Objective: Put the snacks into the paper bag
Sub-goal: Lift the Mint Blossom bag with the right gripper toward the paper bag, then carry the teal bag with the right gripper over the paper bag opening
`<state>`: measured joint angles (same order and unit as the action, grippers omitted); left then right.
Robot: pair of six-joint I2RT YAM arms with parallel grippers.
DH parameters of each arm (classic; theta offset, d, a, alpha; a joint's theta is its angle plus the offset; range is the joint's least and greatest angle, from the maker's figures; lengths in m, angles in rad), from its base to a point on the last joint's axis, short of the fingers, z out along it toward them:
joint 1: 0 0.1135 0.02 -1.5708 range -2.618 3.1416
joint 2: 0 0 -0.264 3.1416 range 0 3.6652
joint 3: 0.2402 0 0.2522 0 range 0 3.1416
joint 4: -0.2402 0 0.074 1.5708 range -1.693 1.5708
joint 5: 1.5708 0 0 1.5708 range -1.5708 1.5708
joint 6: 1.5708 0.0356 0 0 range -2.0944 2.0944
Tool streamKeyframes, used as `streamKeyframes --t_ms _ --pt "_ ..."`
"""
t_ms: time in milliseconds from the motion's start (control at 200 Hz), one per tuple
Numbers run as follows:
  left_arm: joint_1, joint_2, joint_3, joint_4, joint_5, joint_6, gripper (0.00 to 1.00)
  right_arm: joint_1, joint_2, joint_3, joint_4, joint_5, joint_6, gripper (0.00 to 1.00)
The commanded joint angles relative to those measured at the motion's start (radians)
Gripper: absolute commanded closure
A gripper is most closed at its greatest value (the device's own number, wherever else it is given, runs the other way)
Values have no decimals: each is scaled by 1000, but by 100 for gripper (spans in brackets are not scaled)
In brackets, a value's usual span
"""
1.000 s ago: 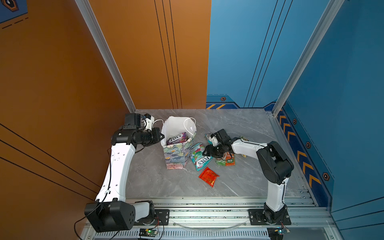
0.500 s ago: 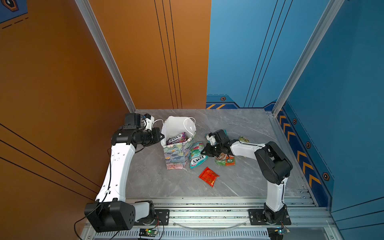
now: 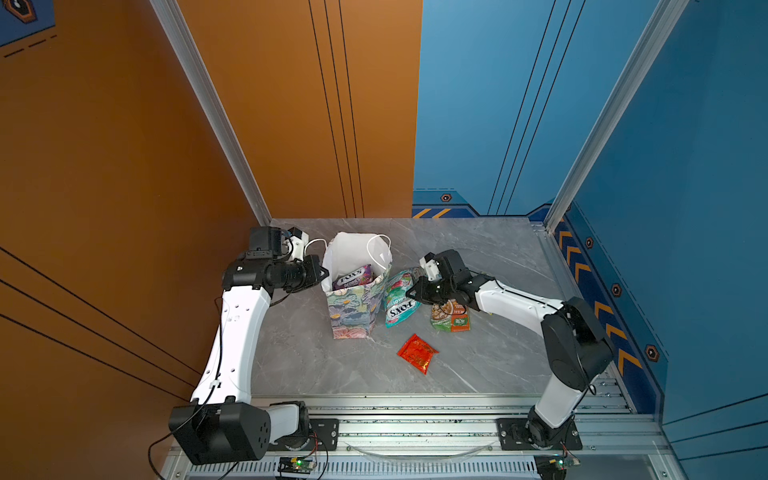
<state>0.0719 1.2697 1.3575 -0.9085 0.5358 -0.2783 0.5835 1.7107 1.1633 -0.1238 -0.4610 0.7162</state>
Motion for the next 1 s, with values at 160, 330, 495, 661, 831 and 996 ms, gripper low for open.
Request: streamKeyframes --t_ms 160,330,495,661,831,996 --pt "5 -27 0 36 44 -4 100 3 -213 136 -217 219 -112 96" --pt "5 -25 2 35 47 -7 100 6 -308 233 -291 345 -164 96" --pt "3 -25 3 35 44 -6 100 21 -332 353 -305 389 -203 96" --pt "2 -22 2 35 39 -7 100 71 -273 513 -321 399 -256 96" --pt "-3 -23 3 36 26 -7 100 160 -161 721 -373 407 -333 95" --pt "-6 -21 5 36 27 -9 100 212 -17 917 -448 380 -382 95"
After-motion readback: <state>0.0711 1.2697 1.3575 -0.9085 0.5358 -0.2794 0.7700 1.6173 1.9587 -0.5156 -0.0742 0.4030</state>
